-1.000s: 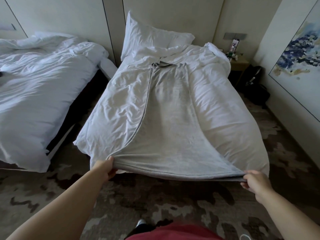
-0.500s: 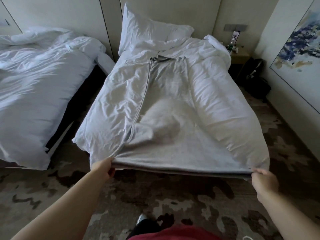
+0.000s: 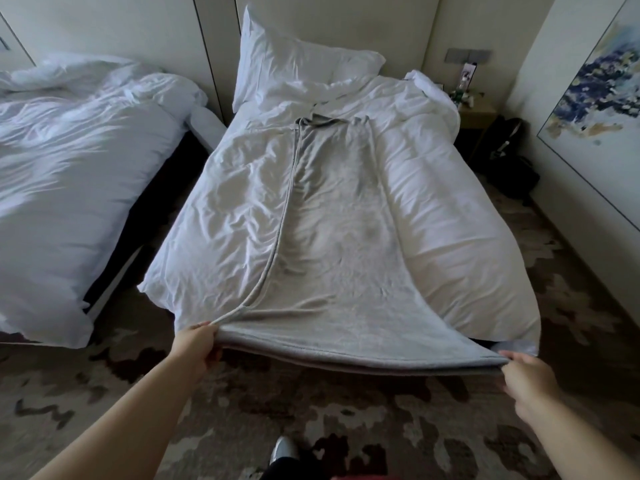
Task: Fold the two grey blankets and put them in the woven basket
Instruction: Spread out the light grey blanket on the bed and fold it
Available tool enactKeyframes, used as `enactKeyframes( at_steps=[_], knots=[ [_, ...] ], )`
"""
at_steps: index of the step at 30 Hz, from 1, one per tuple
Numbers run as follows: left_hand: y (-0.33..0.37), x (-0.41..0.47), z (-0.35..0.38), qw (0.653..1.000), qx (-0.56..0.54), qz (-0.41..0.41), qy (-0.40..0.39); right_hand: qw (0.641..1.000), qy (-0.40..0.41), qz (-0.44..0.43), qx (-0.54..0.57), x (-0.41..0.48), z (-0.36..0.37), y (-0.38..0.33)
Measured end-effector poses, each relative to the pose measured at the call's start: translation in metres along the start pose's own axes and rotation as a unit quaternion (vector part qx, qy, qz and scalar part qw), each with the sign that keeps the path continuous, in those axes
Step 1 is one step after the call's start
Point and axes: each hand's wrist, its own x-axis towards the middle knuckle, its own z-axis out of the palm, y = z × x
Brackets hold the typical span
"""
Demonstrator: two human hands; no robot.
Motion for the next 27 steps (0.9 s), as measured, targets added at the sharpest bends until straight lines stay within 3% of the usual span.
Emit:
enactKeyframes(
  at_steps=[3,5,8,11,15,20,27],
  knots=[
    [0.047,-0.010,0.009,0.991,-0.099,0.069,-0.058,0.987,-0.002,-0.021,0.160,0.000,-0.003,-0.053],
    [0.075,-0.015,0.011,0.979,-0.142,0.120,-0.080,0.976,0.028,-0.103,0.192,-0.002,-0.010,-0.089],
    [0.081,-0.019,0.008,0.982,-0.118,0.140,-0.039,0.969,0.031,-0.161,0.185,-0.003,-0.013,-0.105],
    [0.054,-0.017,-0.001,0.992,-0.070,0.100,0.013,0.978,0.010,-0.141,0.154,-0.002,-0.004,-0.076],
    [0.023,-0.019,-0.014,0.989,-0.140,0.024,0.038,0.989,0.002,-0.063,0.131,0.003,0.000,-0.026],
    [0.013,-0.025,-0.003,0.976,-0.213,-0.032,0.018,0.987,-0.039,-0.001,0.153,0.003,-0.003,-0.010],
    [0.034,-0.009,0.015,0.948,-0.305,-0.086,-0.025,0.966,-0.093,0.017,0.241,0.003,0.005,-0.042]
  ],
)
